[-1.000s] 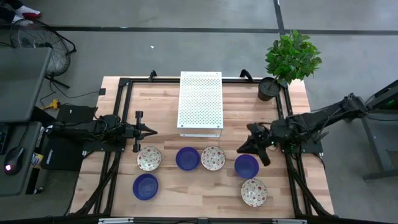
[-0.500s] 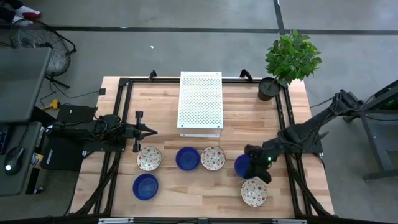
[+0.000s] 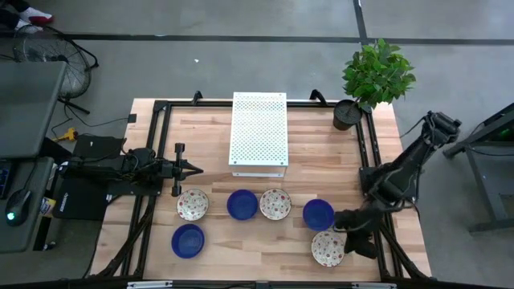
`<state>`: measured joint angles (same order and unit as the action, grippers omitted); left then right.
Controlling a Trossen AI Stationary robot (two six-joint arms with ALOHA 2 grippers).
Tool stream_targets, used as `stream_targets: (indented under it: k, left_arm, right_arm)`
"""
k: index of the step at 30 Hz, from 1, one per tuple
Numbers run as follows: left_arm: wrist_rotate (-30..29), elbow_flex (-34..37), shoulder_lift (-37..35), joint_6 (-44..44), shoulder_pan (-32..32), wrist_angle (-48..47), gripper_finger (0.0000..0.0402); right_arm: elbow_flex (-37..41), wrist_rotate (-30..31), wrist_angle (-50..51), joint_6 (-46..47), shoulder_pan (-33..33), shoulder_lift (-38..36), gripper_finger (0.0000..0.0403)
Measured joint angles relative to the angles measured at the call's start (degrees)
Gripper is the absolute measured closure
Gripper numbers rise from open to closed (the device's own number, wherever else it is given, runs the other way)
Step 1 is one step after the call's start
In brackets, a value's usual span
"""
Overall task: Pick & Place Mini bowls
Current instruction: Put the bottom green bowl on the shelf
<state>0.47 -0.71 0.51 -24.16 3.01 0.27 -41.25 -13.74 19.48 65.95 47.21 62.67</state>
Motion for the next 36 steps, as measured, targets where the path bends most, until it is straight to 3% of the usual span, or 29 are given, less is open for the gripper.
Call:
stream_targets:
  k: [9,22,36]
  left_arm:
    - [-0.02,0.00,-0.02,0.00,0.00,0.00,0.0401]
    - [0.00,0.00,-0.02,0.00,0.01,0.00,0.0401]
    - [0.00,0.00,-0.01,0.01,0.01,0.00,0.0401]
  right_arm:
    - [0.00,0.20,2.69,8.83,4.81,1.76,0.0402]
    - [-0.15,1.47,4.01,23.39,4.04,6.74,0.0402]
    - [-10.30,8.90,24.26,24.79,-0.45,11.71,0.0402]
